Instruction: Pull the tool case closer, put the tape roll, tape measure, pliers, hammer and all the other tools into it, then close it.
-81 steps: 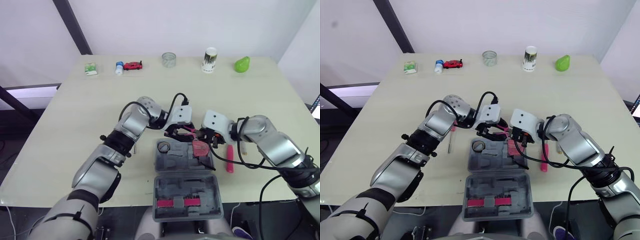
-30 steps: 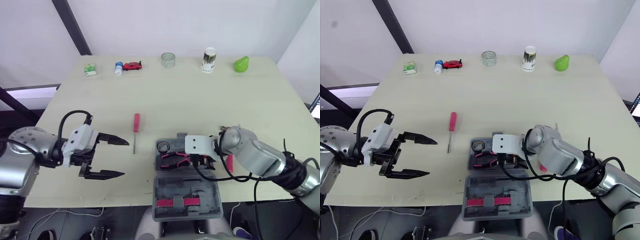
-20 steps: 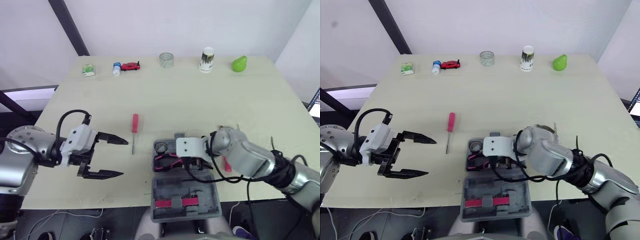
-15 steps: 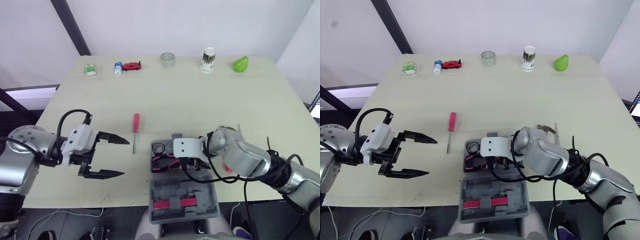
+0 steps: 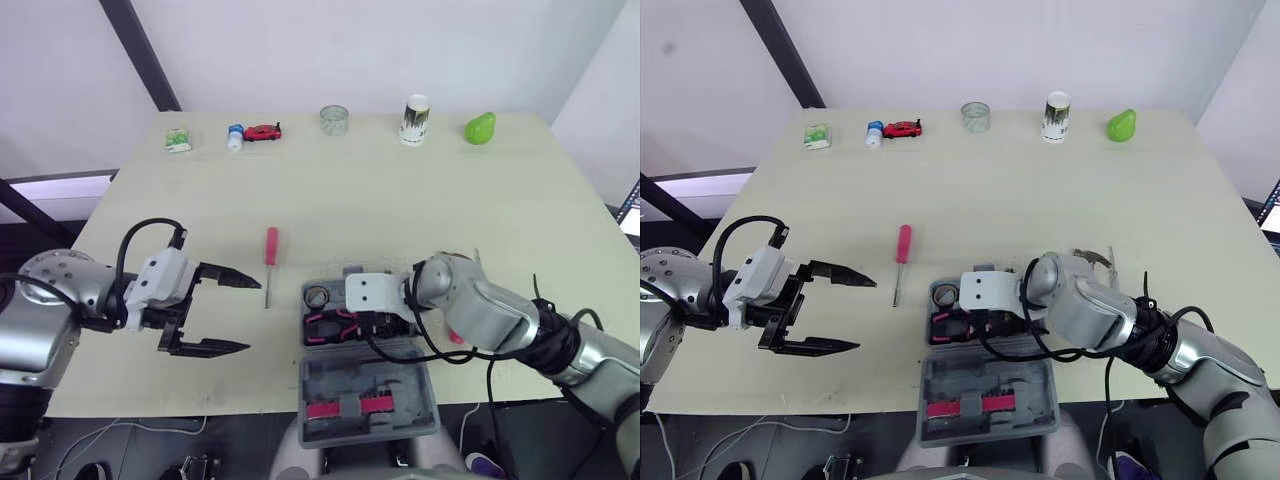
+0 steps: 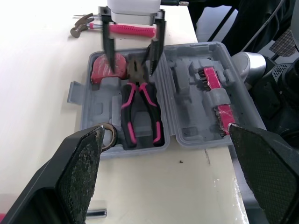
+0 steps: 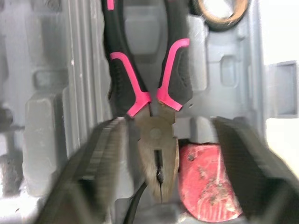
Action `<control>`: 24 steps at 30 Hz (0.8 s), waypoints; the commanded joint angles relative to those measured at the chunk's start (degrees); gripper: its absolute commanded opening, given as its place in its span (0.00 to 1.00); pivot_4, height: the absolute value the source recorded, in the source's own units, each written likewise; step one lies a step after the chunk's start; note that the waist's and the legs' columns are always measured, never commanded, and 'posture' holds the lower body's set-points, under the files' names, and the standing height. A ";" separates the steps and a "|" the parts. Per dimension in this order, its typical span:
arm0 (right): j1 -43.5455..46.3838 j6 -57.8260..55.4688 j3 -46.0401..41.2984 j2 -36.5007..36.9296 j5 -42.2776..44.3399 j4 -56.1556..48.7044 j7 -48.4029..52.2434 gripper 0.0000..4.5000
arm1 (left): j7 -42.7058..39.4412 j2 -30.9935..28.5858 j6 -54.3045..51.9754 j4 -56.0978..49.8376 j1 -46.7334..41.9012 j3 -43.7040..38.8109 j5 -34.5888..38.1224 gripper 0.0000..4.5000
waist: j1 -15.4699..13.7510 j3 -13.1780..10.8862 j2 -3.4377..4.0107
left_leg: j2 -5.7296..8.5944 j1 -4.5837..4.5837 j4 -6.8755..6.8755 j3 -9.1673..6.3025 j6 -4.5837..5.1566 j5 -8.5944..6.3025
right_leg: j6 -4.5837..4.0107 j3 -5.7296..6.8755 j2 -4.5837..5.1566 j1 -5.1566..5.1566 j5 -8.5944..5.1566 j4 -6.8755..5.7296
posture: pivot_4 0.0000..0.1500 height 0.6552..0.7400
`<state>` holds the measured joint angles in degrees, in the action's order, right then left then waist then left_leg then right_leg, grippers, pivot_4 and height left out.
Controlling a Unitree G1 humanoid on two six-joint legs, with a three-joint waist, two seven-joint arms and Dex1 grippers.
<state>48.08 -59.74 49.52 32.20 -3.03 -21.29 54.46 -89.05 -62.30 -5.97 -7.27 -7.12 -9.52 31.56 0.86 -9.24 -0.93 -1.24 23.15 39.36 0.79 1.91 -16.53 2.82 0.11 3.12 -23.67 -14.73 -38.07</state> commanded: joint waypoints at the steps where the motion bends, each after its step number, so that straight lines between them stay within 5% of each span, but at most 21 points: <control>1: -1.39 -0.01 -6.53 -1.90 2.67 -1.67 -1.09 0.87 | -1.48 -0.02 0.31 -0.43 -0.96 -0.36 0.38 1.00 | -0.02 0.01 -0.01 | 0.00 0.00 0.00 0.00 0.00 0.00 | 0.00 0.00 0.00 0.00 0.00 0.00 | 1.00 1.00; 6: -5.99 7.95 -15.34 -5.86 6.88 1.20 -2.98 0.87 | -1.34 0.43 0.63 0.21 -1.45 -0.03 0.09 1.00 | -0.02 0.00 0.00 | 0.01 0.00 0.00 0.01 0.00 0.00 | 0.00 0.00 0.00 0.01 0.00 0.00 | 1.00 1.00; 8: -9.50 16.22 -19.74 -7.62 9.90 3.82 -2.63 0.76 | -1.30 0.63 0.75 0.49 -1.69 0.12 0.01 1.00 | -0.06 0.04 -0.07 | 0.01 -0.01 -0.01 0.00 0.00 0.00 | 0.00 -0.01 -0.01 0.01 0.00 0.01 | 1.00 1.00; 15: -17.59 31.62 -24.44 -9.74 12.06 12.45 -1.81 0.05 | -1.29 1.25 0.92 1.35 -2.36 0.41 -0.01 1.00 | -0.06 0.03 -0.05 | 0.02 -0.08 -0.03 0.11 -0.01 0.00 | 0.01 -0.08 -0.03 0.04 0.00 -0.01 | 1.00 1.00; 24: -20.51 40.33 -22.32 -11.43 10.09 19.86 0.62 0.02 | -1.55 1.86 1.24 2.00 -2.88 0.70 -0.13 1.00 | 0.00 0.02 -0.03 | 0.00 -0.16 -0.07 0.18 0.00 0.00 | 0.00 -0.18 -0.07 0.05 0.00 -0.03 | 1.00 1.00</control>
<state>27.39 -21.07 27.24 21.16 6.92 -0.74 54.66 -89.00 -60.46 -5.79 -5.05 -9.37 -8.40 31.27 0.86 -9.22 -0.97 -1.25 22.98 39.29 0.98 1.91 -16.53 2.82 -0.07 3.05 -23.62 -14.72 -38.10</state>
